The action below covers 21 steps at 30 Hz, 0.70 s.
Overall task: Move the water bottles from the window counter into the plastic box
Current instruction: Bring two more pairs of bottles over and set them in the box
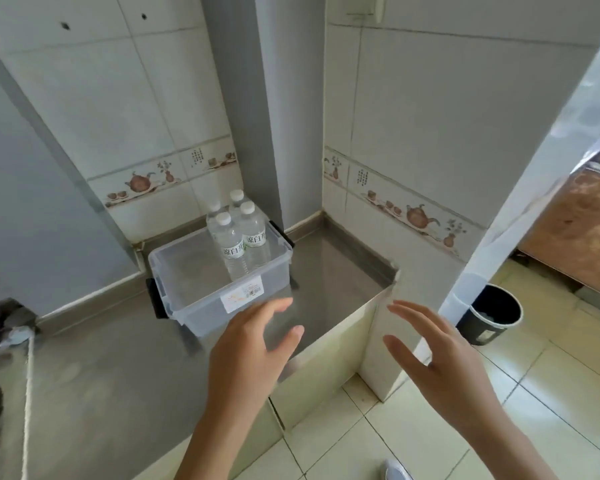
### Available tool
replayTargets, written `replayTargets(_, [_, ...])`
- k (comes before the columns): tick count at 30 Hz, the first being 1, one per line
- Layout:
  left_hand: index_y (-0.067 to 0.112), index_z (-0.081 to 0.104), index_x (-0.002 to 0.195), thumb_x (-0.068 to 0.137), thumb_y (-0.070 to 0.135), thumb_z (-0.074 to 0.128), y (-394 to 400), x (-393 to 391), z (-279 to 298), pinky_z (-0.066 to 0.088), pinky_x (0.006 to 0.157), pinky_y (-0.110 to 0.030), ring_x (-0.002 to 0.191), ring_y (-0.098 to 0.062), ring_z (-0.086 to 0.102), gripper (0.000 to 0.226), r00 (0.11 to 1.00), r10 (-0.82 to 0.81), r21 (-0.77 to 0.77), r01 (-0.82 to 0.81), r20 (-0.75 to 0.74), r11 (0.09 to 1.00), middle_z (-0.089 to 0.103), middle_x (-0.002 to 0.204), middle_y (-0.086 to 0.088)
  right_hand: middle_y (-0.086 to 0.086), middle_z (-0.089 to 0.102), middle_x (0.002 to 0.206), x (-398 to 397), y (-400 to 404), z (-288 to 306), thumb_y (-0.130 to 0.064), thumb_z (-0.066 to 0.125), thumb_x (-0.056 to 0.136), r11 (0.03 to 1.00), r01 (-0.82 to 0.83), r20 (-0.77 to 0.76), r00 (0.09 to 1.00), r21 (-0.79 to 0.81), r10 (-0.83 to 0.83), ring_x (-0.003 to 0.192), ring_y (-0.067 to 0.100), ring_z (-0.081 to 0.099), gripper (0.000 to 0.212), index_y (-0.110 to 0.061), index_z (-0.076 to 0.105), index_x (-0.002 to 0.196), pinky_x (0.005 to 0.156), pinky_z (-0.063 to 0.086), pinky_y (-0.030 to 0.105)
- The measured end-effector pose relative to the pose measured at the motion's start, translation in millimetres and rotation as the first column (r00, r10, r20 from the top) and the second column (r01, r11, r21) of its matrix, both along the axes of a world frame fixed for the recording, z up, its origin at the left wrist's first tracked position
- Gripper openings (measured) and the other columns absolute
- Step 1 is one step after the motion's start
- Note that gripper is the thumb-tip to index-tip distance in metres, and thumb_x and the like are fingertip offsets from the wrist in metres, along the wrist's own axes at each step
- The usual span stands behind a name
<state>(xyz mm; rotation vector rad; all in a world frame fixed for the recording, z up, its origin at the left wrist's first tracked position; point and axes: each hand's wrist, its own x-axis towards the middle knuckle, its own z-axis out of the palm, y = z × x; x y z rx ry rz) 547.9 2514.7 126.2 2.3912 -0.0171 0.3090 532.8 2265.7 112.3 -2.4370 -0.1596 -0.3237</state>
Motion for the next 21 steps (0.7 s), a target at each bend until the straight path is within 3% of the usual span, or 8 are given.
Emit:
replayTargets(2, [0.041,0.063,0.118,0.083,0.043,0.071,-23,1,3,0.049,0.089,-0.025,0.111,0.003,0.057,0.036,0.997,-0.073,0.03,0.073,-0.011,0.997,0.063,0.112,0.029,-0.025,0.051,0.129,-14,-20,1,-0.046,0.057,0.086,0.998,0.064,0.0,0.998,-0.026,-0.064,0.113,0.001,0.053,0.043,-0.034,0.058,0.128,0.084,0.044,0.021])
replayTargets(7, [0.042,0.061,0.121,0.083,0.045,0.067,-113,-3,14,0.035,0.075,-0.011,0.106,0.002,0.054,0.038,0.959,-0.284,0.175,0.281,-0.01,0.943,0.061,0.115,0.028,-0.017,0.056,0.132,-52,-92,-5,-0.048,0.051,0.087,0.972,0.223,0.002,0.975,-0.081,-0.223,0.115,0.011,0.057,0.042,-0.035,0.058,0.126,0.084,0.053,0.034])
replayTargets(10, [0.043,0.06,0.12,0.081,0.051,0.061,-182,-8,14,0.032,0.072,-0.003,0.102,0.009,0.047,0.04,0.914,-0.404,0.194,0.403,-0.035,0.894,0.061,0.116,0.028,-0.019,0.057,0.131,-79,-148,-11,-0.043,0.06,0.089,0.936,0.339,-0.008,0.94,-0.096,-0.341,0.112,0.011,0.059,0.037,-0.034,0.059,0.125,0.081,0.052,0.031])
replayTargets(14, [0.043,0.057,0.125,0.086,0.05,0.063,-288,-20,7,0.043,0.084,-0.016,0.111,0.003,0.053,0.04,0.84,-0.541,0.188,0.54,-0.054,0.82,0.059,0.123,0.027,-0.016,0.058,0.13,-117,-234,-11,-0.035,0.069,0.085,0.886,0.446,-0.008,0.893,-0.123,-0.451,0.116,0.015,0.059,0.04,-0.032,0.061,0.123,0.088,0.05,0.033])
replayTargets(18, [0.043,0.058,0.126,0.085,0.048,0.065,-392,-43,2,0.047,0.088,-0.021,0.115,0.001,0.053,0.041,0.766,-0.639,0.141,0.641,-0.068,0.754,0.06,0.123,0.025,-0.016,0.06,0.128,-156,-319,-7,-0.047,0.052,0.086,0.829,0.54,-0.018,0.837,-0.143,-0.548,0.113,0.013,0.059,0.04,-0.033,0.061,0.122,0.084,0.049,0.029])
replayTargets(21, [0.042,0.059,0.124,0.083,0.049,0.065,-461,-55,1,0.041,0.082,-0.017,0.112,0.0,0.055,0.042,0.716,-0.695,0.133,0.697,-0.072,0.704,0.062,0.121,0.024,-0.016,0.06,0.128,-178,-376,-6,-0.05,0.046,0.085,0.787,0.601,-0.02,0.793,-0.142,-0.609,0.114,0.013,0.059,0.044,-0.033,0.061,0.122,0.084,0.051,0.031])
